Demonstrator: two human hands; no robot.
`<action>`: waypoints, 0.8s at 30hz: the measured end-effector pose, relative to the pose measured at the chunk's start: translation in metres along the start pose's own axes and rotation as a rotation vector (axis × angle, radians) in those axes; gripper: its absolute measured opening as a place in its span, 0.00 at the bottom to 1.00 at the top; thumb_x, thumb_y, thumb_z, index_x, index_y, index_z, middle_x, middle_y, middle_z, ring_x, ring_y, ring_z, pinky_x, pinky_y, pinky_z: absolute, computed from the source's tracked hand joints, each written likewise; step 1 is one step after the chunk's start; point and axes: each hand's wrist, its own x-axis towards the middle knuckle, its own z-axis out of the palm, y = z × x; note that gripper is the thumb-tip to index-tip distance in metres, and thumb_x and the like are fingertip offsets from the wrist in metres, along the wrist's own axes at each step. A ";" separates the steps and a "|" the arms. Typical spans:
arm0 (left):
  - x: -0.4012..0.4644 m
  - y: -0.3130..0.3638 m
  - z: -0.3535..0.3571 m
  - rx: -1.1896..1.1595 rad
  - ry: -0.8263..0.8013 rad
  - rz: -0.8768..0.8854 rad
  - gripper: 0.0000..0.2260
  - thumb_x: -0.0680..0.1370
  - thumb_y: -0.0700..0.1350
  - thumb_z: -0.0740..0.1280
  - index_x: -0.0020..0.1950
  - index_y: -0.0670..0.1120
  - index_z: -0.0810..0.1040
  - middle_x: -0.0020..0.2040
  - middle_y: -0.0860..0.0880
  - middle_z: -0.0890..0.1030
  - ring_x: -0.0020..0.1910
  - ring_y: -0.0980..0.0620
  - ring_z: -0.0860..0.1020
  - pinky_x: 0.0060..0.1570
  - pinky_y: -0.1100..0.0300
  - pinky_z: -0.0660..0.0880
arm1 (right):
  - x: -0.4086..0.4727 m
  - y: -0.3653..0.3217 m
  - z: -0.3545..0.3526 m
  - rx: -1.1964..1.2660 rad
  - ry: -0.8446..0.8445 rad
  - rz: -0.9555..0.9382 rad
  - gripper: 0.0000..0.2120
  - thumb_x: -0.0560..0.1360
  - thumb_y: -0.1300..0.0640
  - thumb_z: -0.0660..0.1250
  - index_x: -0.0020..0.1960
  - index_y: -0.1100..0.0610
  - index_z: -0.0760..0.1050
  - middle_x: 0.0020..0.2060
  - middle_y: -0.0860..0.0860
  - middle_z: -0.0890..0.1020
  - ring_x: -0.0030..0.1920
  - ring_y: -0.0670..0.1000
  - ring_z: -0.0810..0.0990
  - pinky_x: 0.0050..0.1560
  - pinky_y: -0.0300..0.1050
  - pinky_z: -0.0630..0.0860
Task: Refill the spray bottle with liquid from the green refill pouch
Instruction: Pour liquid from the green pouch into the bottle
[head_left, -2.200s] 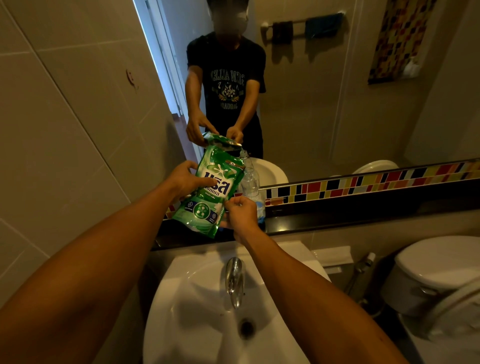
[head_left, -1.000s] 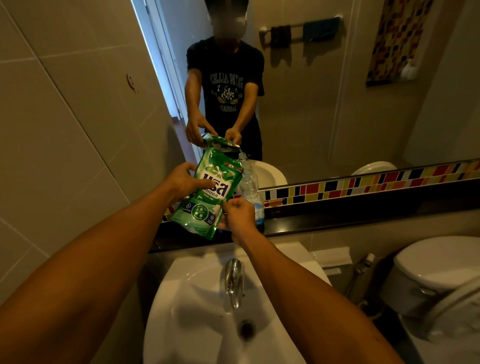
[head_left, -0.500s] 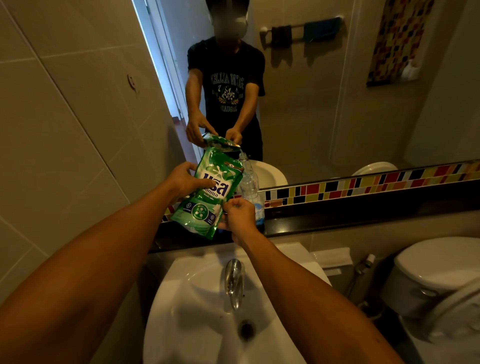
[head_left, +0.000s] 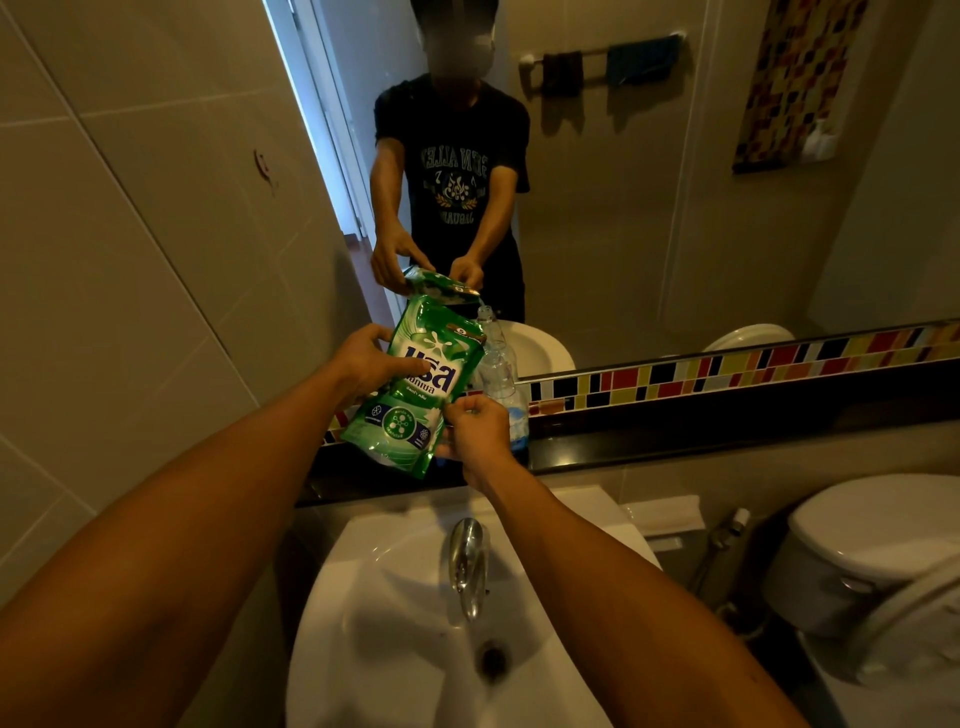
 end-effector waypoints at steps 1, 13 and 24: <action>0.000 0.000 0.000 0.000 0.000 -0.003 0.24 0.71 0.44 0.79 0.60 0.49 0.70 0.54 0.41 0.83 0.46 0.42 0.85 0.45 0.46 0.83 | 0.000 0.000 0.000 0.001 0.000 -0.001 0.03 0.82 0.62 0.67 0.51 0.59 0.73 0.48 0.63 0.85 0.40 0.57 0.87 0.28 0.45 0.82; 0.001 0.000 -0.002 -0.009 -0.001 -0.008 0.21 0.70 0.45 0.80 0.55 0.51 0.71 0.53 0.41 0.84 0.46 0.41 0.86 0.50 0.40 0.82 | -0.001 -0.002 0.001 -0.015 0.010 -0.003 0.03 0.83 0.62 0.66 0.51 0.60 0.73 0.46 0.62 0.85 0.38 0.55 0.86 0.26 0.42 0.80; 0.001 -0.001 -0.003 -0.019 -0.017 -0.015 0.22 0.69 0.45 0.81 0.54 0.51 0.72 0.53 0.40 0.84 0.46 0.40 0.86 0.50 0.38 0.82 | -0.003 -0.003 0.001 0.000 0.001 -0.003 0.03 0.82 0.63 0.66 0.55 0.61 0.73 0.48 0.63 0.84 0.39 0.55 0.86 0.28 0.44 0.82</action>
